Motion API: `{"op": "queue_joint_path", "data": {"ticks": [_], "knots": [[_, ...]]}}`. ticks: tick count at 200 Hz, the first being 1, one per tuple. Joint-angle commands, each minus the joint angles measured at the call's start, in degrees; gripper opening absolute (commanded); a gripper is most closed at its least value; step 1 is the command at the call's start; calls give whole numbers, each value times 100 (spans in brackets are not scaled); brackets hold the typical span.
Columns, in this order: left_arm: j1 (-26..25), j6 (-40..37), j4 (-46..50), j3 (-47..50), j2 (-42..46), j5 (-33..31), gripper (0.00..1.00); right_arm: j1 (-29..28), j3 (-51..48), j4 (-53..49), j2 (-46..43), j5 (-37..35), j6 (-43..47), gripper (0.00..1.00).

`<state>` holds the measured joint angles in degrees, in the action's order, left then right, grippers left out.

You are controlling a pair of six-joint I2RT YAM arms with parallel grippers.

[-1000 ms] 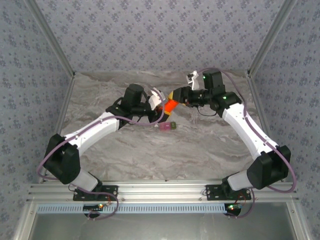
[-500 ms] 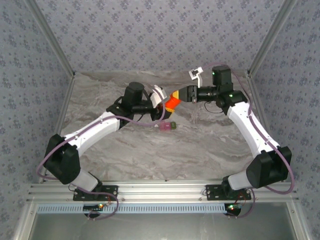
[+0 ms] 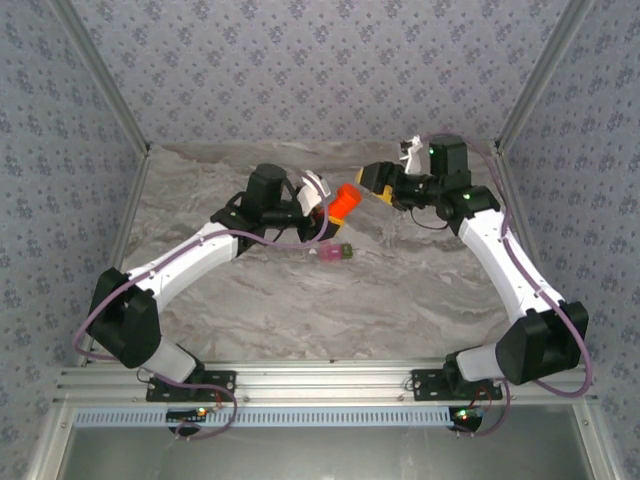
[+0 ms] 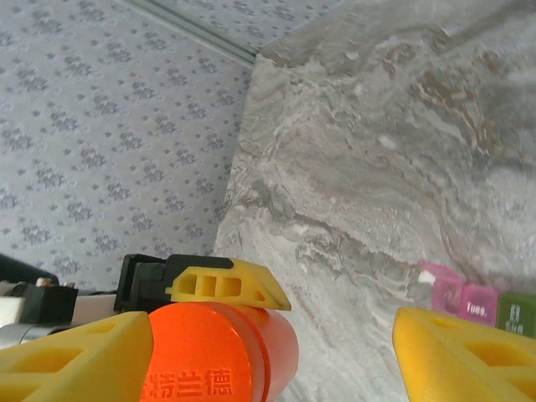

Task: Sort the pills into containers

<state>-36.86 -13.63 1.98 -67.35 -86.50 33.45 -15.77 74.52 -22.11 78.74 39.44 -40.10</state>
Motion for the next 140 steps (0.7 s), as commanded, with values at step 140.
{"op": "queue_joint_path", "data": {"ticks": [140], "knots": [[8, 0, 4, -191, -139, 162, 0, -811, 438, -534, 281, -491, -733, 56]]}}
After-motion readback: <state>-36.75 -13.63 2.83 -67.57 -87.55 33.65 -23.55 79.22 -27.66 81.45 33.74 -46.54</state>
